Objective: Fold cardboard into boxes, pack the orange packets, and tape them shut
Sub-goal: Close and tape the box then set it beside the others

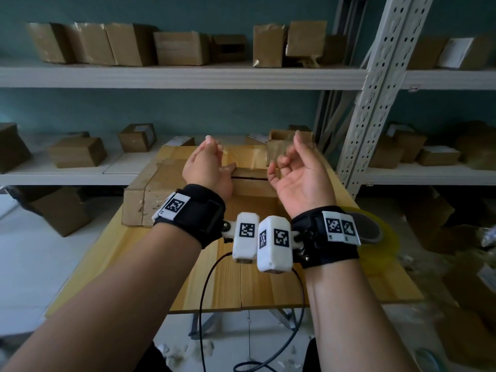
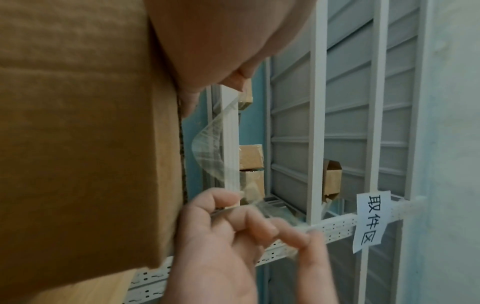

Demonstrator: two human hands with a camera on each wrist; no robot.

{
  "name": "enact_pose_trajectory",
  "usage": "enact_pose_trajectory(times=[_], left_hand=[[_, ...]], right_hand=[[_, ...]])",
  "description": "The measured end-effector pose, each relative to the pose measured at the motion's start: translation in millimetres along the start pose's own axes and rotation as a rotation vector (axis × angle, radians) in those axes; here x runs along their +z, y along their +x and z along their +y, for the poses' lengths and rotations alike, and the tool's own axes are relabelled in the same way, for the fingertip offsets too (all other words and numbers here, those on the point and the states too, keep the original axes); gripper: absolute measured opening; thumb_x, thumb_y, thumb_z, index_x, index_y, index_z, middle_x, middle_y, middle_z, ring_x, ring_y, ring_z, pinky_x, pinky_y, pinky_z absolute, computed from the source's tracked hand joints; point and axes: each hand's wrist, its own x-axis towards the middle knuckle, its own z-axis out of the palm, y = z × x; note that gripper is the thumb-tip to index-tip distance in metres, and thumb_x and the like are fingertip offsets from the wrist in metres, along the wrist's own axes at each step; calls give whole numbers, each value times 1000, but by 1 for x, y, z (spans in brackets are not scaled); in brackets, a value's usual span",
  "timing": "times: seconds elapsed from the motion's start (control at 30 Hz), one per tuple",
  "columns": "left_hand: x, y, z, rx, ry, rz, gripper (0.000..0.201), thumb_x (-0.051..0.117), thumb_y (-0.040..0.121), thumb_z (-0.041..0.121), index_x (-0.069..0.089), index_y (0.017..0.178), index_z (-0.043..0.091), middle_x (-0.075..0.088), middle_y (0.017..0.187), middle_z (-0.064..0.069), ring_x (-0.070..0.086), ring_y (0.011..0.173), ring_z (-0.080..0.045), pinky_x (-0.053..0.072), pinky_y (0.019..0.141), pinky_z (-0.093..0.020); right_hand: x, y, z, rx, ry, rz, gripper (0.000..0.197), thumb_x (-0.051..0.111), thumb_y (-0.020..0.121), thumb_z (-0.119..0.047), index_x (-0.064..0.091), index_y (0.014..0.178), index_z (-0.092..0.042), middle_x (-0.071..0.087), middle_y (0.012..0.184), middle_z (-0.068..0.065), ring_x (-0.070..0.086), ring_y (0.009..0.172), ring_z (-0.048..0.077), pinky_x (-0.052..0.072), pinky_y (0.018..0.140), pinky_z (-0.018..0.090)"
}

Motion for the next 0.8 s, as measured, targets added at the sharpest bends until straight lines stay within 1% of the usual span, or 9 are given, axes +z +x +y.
enact_pose_trajectory(times=[0.1,0.2,0.27,0.37,0.47,0.57,0.6,0.7,0.8], left_hand=[[-7,10,4,32,-16,93,10,65,106,22,63,105,12,65,77,7,63,63,0,47,117,-47],[-5,5,16,15,-56,82,17,59,109,28,61,101,14,68,62,11,62,63,1,21,131,-52],[-12,5,28,47,-16,35,15,62,107,31,63,99,19,65,68,13,60,60,1,33,120,-44],[-24,15,41,90,141,31,19,61,107,38,65,90,30,62,79,16,59,62,3,41,81,-19],[-42,13,41,110,147,15,8,71,100,30,70,97,23,68,87,12,66,66,3,52,95,-23],[-46,2,35,27,59,56,20,73,98,22,69,116,14,67,91,6,67,59,0,51,52,-11],[-45,0,33,31,33,80,22,73,99,20,69,119,12,68,92,5,67,60,-1,48,48,-9],[-43,-15,37,25,4,126,14,74,98,15,74,112,13,72,94,3,69,66,-3,57,54,-15],[-51,-34,41,-48,44,133,5,73,98,18,77,99,21,75,88,9,69,67,-1,62,66,-38]], right_hand=[[-4,2,-1,9,34,10,10,75,94,-23,68,88,-24,57,77,-9,47,68,8,42,95,41],[-10,4,-4,19,58,5,9,76,92,-25,67,89,-23,57,77,-10,46,67,8,45,100,44],[-13,6,-4,28,59,-8,8,75,93,-24,67,91,-22,58,78,-9,48,69,8,48,106,49],[-15,8,-1,14,12,-25,5,74,94,-19,69,93,-21,59,80,-8,50,73,9,49,108,57],[-16,9,0,10,-21,-33,5,72,95,-16,70,96,-20,60,80,-7,52,75,9,48,109,62],[-17,11,-2,31,-23,-8,3,72,95,-16,71,97,-19,59,79,-7,53,76,9,45,110,67],[-17,11,-4,40,-25,2,3,72,96,-17,71,97,-19,59,78,-7,53,76,9,44,110,68],[-18,11,-9,85,-26,7,1,72,97,-18,72,98,-18,57,75,-7,52,75,10,42,109,70],[-19,9,-15,127,-39,-6,2,71,96,-18,71,98,-18,56,76,-6,51,76,11,42,107,71]])
